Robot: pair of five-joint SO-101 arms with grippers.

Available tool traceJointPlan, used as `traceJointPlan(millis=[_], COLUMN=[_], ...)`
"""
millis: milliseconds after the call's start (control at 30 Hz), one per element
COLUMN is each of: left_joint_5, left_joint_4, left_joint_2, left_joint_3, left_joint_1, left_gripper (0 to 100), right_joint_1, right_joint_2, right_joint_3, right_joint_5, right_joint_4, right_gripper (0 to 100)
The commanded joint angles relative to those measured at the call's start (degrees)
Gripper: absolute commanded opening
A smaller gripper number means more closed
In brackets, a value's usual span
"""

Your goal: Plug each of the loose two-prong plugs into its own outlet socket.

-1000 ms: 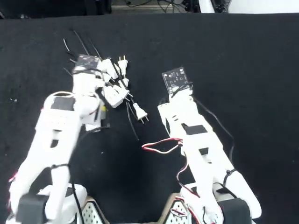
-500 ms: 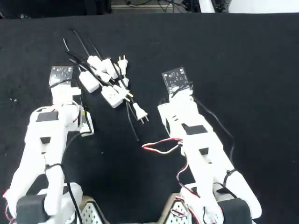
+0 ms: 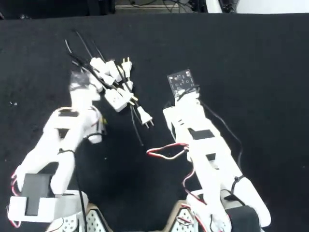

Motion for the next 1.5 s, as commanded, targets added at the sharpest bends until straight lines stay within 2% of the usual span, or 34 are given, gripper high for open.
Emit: traceJointPlan(millis=[0, 200, 400, 567, 667, 833, 933, 1033, 1100, 1300, 1467], left_joint_5=[0.62, 0.62, 0.44, -5.63, -8.88, -12.66, -17.14, -21.36, -21.63, -13.36, -8.79], left_joint_4=[5.01, 11.96, 25.76, 34.99, 37.8, 38.07, 38.42, 38.07, 37.45, 28.57, 27.52], left_joint_2=[-0.09, -0.18, -0.18, -0.18, -0.18, -0.09, 0.44, -0.09, -0.09, -0.09, -0.18], left_joint_3=[-3.91, -7.34, -18.59, -27.3, -29.76, -30.29, -27.74, -22.11, -19.3, -14.11, -15.96], left_joint_1=[6.02, 7.16, 7.08, 6.46, 1.89, -10.51, -13.41, -11.65, -9.27, 0.04, 6.81], left_gripper=[20, 20, 20, 20, 20, 20, 20, 20, 20, 20, 20], right_joint_1=[0.62, 0.62, 0.62, 0.62, 0.62, 0.18, -1.67, -2.81, -2.73, -2.55, -2.46], right_joint_2=[0.13, 0.13, 0.13, 0.13, 0.13, 0.13, 0.75, 3.65, 5.93, 8.22, 8.22], right_joint_3=[-3.03, -3.03, -3.03, -3.03, -3.03, -3.03, -3.03, -3.47, -3.47, -3.56, -3.56], right_joint_5=[-0.18, -0.18, -0.18, -0.18, -0.18, -0.18, -0.18, 0.18, 0.18, 0.18, 0.18], right_joint_4=[-1.41, -1.41, -1.41, -1.41, -1.41, -1.41, -1.41, -2.99, -5.8, -8.18, -8.09], right_gripper=[14.1, 14.1, 14.1, 14.1, 14.1, 14.1, 14.1, 14.1, 14.1, 14.1, 14.1])
